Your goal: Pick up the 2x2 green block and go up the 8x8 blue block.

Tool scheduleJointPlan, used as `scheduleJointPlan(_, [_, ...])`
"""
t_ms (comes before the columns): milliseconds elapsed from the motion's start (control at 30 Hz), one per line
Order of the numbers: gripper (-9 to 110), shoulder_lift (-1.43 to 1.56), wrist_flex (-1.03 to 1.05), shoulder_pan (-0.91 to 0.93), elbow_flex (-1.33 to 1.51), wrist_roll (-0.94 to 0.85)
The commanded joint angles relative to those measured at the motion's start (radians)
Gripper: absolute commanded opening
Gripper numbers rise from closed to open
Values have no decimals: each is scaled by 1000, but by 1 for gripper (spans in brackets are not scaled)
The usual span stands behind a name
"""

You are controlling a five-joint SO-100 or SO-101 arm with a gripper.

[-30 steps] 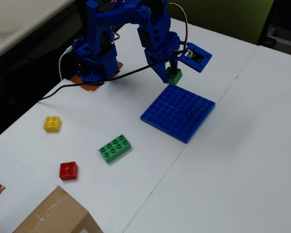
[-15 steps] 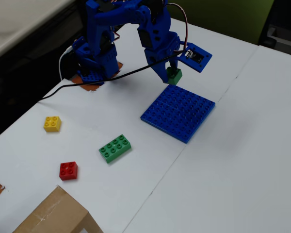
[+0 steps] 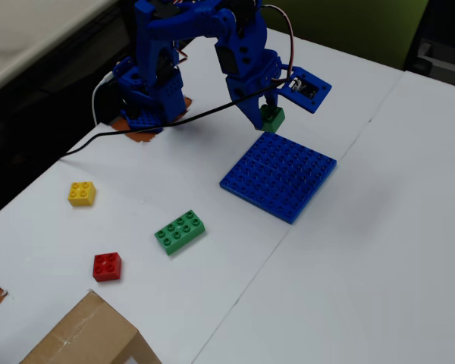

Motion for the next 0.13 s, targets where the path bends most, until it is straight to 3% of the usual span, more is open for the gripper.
scheduleJointPlan(0, [0,48,38,3,-9,0])
scheduleJointPlan(100, [0,48,38,3,-9,0])
